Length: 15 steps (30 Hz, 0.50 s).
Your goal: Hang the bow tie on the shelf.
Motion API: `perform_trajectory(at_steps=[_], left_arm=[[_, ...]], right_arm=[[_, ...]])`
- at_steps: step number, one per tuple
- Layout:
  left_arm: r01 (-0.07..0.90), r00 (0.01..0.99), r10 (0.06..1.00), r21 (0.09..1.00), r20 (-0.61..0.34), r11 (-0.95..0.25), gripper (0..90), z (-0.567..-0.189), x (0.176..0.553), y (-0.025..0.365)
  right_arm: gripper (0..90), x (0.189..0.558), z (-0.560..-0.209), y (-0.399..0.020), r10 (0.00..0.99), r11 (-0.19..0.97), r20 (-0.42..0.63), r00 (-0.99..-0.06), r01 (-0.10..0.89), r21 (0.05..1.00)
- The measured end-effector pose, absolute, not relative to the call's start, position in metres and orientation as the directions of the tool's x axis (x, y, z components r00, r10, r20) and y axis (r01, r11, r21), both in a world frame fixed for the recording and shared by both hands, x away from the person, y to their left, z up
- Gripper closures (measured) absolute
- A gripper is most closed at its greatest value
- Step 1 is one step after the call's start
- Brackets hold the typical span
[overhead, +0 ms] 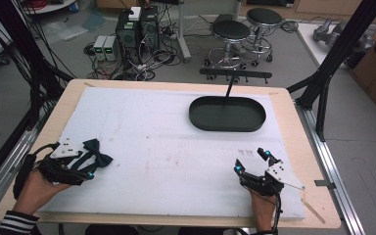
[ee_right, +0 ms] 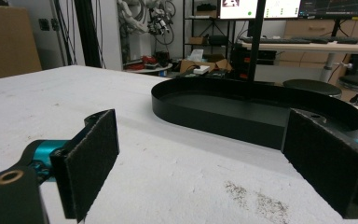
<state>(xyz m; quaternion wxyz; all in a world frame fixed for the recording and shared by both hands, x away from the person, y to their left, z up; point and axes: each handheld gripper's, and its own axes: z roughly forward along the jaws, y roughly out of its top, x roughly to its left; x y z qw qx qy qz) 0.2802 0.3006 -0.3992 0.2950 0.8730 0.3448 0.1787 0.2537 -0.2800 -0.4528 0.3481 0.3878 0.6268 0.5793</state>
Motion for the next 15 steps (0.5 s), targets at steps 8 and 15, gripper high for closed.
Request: perform_trajectory(at_steps=[8,15], left_arm=[[0.523,0.717,0.691,0.581,0.095,-0.624,33.6,-0.404,0.289,0.295],[0.562,0.713,0.698,0.537,0.07,-0.629,41.1,-0.414,0.297,0.294]], right_arm=[[10.2,0.253,-0.453,-0.28,0.889,0.031,0.008,-0.458,0.078,0.997],[10.2,0.253,-0.453,-0.281,0.889,0.022,0.012,-0.457,0.068,0.997]])
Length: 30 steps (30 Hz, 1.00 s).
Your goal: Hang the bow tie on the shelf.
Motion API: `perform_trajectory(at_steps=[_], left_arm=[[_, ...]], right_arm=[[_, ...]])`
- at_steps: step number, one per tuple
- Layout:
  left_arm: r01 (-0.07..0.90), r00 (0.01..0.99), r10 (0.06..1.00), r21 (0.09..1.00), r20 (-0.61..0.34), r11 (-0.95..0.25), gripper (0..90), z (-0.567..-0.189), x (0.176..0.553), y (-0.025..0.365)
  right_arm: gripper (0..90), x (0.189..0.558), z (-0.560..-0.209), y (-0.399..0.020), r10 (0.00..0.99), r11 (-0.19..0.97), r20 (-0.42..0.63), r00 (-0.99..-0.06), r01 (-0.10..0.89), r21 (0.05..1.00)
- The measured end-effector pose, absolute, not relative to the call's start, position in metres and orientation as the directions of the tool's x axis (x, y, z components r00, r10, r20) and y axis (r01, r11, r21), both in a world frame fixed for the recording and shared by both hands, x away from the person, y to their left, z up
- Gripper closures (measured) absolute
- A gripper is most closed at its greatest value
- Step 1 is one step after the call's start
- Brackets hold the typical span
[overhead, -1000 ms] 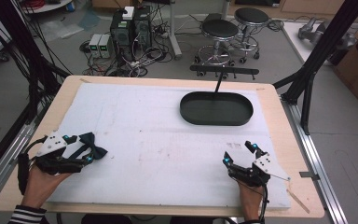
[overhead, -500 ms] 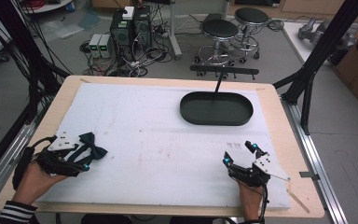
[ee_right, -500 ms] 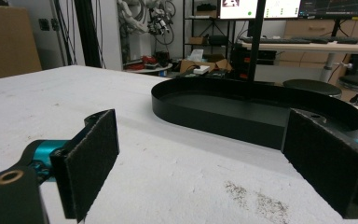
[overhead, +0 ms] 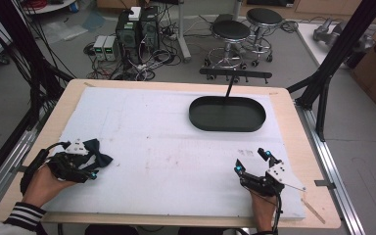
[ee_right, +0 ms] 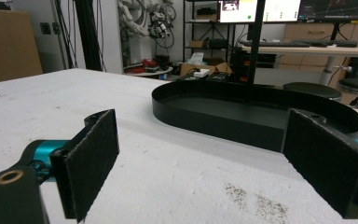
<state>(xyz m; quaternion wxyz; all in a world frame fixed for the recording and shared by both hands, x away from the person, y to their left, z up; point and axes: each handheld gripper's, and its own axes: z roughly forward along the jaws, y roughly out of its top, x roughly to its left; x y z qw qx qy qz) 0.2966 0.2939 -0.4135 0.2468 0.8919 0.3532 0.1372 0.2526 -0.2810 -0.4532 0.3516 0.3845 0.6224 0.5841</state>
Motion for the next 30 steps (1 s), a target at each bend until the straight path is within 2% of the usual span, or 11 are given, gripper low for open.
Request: perform_trajectory(at_steps=[2,5,11,12,19,22,25,26,30], left_arm=[[0.566,0.711,0.7,0.532,0.071,-0.629,42.9,-0.4139,0.2981,0.2935],[0.573,0.705,0.706,0.534,0.065,-0.621,54.1,-0.4136,0.2999,0.2926],[0.597,0.704,0.709,0.5,0.048,-0.627,55.4,-0.4146,0.3028,0.2895],[0.601,0.7,0.713,0.5,0.047,-0.623,59.1,-0.415,0.303,0.289],[0.612,0.691,0.721,0.491,0.052,-0.621,65.4,-0.4149,0.3051,0.29],[0.605,0.69,0.721,0.497,0.061,-0.621,74.6,-0.4159,0.3048,0.2902],[0.595,0.69,0.72,0.505,0.078,-0.625,78.5,-0.4158,0.3034,0.2895],[0.591,0.69,0.718,0.506,0.084,-0.628,83.8,-0.4154,0.3031,0.2893],[0.591,0.687,0.722,0.514,0.082,-0.621,86.7,-0.4143,0.3026,0.2889]], right_arm=[[10.2,0.2526,-0.4532,-0.2809,0.89,0.022,0.011,-0.456,0.068,0.997],[10.2,0.2525,-0.4532,-0.2808,0.889,0.016,0.019,-0.457,0.073,0.997],[10.2,0.2528,-0.4531,-0.2814,0.89,0.014,0.021,-0.455,0.072,0.997],[10.2,0.2526,-0.4532,-0.2815,0.89,0.012,0.023,-0.455,0.074,0.997],[10.2,0.253,-0.4532,-0.282,0.89,0.011,0.022,-0.455,0.071,0.997],[10.2,0.2531,-0.4532,-0.282,0.89,0.009,0.024,-0.454,0.071,0.997],[10.2,0.2531,-0.4532,-0.282,0.891,0.009,0.024,-0.454,0.071,0.997],[10.2,0.2531,-0.4532,-0.282,0.891,0.01,0.023,-0.454,0.07,0.997],[10.2,0.2531,-0.4532,-0.282,0.891,0.01,0.023,-0.454,0.07,0.998]])
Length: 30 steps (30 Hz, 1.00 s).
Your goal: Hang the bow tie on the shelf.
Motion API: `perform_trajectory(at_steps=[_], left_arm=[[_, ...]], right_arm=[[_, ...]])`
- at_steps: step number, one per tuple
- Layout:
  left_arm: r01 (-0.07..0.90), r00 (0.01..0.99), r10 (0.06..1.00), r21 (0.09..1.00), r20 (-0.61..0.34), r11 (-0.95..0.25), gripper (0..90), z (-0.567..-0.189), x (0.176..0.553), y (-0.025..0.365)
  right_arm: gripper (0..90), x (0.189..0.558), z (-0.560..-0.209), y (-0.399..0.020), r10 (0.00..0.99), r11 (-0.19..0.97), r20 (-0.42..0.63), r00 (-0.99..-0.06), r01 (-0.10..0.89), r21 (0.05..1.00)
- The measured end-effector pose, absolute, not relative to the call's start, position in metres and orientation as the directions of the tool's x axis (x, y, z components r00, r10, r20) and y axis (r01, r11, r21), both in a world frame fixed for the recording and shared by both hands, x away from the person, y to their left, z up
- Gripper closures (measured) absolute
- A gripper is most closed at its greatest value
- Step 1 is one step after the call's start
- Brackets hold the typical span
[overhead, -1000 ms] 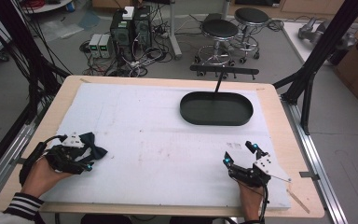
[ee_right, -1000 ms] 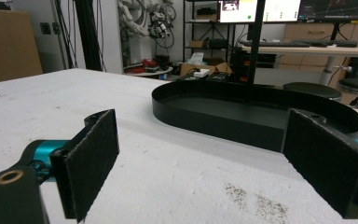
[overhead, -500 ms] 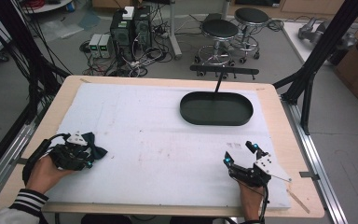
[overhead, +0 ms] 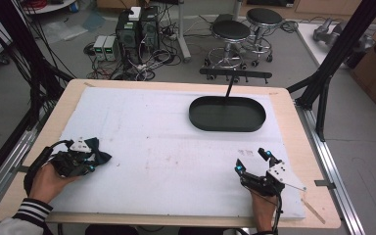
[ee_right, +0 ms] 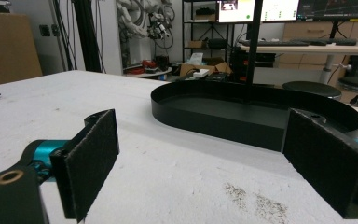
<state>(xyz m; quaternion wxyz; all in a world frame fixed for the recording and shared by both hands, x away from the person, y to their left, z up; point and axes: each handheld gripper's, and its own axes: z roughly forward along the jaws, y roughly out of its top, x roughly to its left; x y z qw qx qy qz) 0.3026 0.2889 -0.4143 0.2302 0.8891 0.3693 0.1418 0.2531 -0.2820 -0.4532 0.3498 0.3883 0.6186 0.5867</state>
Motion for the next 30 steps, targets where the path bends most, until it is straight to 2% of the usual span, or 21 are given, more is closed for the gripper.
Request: perform_trajectory(at_steps=[8,30], left_arm=[[0.596,0.681,0.728,0.521,0.076,-0.611,87.9,-0.414,0.302,0.29],[0.488,0.684,0.727,0.705,0.058,-0.515,88.8,-0.391,0.304,0.248]], right_arm=[[10.2,0.253,-0.453,-0.282,0.891,0.011,0.022,-0.454,0.07,0.997],[10.2,0.253,-0.453,-0.282,0.892,0.003,0.032,-0.452,0.076,0.997]])
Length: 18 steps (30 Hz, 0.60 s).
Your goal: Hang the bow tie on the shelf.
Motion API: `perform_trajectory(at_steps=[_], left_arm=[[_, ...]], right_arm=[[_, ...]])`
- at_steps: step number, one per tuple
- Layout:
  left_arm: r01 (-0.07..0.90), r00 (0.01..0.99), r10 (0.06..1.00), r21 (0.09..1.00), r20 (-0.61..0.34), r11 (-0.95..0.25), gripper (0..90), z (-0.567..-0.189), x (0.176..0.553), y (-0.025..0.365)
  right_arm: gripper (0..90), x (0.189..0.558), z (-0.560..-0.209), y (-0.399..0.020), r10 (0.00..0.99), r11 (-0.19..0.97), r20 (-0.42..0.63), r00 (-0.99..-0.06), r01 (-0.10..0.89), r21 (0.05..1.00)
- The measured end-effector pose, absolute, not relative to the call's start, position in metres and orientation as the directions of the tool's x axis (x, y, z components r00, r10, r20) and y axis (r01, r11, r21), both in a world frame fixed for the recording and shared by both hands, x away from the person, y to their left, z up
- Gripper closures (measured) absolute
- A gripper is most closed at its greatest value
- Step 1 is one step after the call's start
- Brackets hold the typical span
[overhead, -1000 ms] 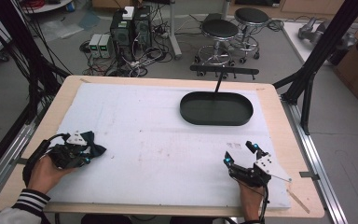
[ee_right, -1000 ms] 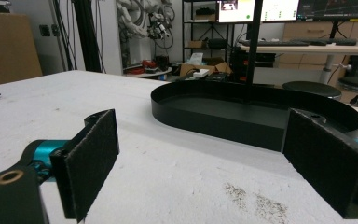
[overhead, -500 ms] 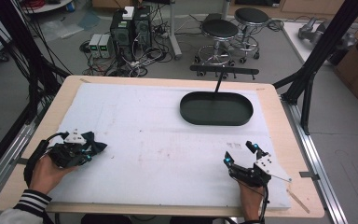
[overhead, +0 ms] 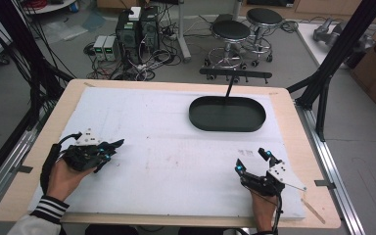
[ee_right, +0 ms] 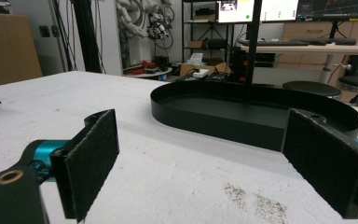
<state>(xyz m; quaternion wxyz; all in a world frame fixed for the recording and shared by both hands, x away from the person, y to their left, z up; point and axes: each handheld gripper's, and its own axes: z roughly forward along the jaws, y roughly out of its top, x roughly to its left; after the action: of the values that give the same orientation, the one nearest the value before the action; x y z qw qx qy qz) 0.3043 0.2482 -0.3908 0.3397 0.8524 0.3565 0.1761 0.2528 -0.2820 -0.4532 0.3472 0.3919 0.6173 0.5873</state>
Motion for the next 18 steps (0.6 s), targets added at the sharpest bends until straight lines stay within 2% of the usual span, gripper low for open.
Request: perform_trajectory(at_steps=[18], left_arm=[[0.417,0.742,0.671,0.792,-0.012,-0.446,88.9,-0.39,0.315,0.175]], right_arm=[[10.2,0.253,-0.453,-0.282,0.891,0.002,0.031,-0.453,0.071,0.997]])
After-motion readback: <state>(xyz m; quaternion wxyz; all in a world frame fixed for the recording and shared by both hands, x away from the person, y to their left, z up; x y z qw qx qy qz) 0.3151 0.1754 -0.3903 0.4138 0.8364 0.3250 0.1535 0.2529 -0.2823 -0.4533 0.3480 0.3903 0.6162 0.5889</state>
